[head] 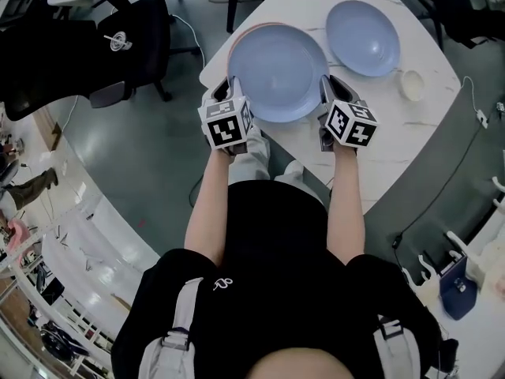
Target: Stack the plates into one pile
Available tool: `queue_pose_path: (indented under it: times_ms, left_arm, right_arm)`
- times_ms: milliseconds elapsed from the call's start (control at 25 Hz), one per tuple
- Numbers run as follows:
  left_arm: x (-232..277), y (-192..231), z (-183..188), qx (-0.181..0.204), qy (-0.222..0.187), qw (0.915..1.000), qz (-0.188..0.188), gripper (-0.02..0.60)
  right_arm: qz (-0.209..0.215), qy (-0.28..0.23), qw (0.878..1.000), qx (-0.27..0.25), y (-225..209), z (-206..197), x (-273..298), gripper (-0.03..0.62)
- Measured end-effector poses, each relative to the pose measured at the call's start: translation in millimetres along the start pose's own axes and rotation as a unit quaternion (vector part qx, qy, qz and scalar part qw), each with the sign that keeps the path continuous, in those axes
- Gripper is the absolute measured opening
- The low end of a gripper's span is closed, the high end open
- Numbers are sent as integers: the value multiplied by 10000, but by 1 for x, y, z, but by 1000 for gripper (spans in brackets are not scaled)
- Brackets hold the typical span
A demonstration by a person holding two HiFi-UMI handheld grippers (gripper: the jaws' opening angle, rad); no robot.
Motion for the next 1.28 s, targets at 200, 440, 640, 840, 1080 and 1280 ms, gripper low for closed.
queue_pose_path:
  times_ms: [200,440,640,840,1080,1280]
  left_arm:
    - [19,15,10,69,158,9998,-73,64]
    - [39,18,16,261,263,9990,-240,67]
    - [52,22,15,410,338,9979,-376,121]
    - [63,29,8,314,625,9956,-627,129]
    - [67,28,3,319,769,9928,-863,129]
    - [71,27,1,327,817,9912,-984,127]
  right_arm:
    - [-138,106,9998,57,7,2,20,55]
    - [-446,178,9988,60,6,-4,29,61]
    - [-630,181,9977,150,8,-13,33,133]
    - [-752,262,9963,333,5,-26,31,140]
    - [-776,339,9951,509,8,-35,28,144]
    - [-695,415,9952,553,17,-42,36,143]
Point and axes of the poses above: the fingertips, and each gripper's own axes: x forward along the fingers, y to its left, z out of its top, the point moved 3 cm from there along -x, backward along the fingers, and after that the axes turned 11 degrees about -x, right-handed, at the moved point
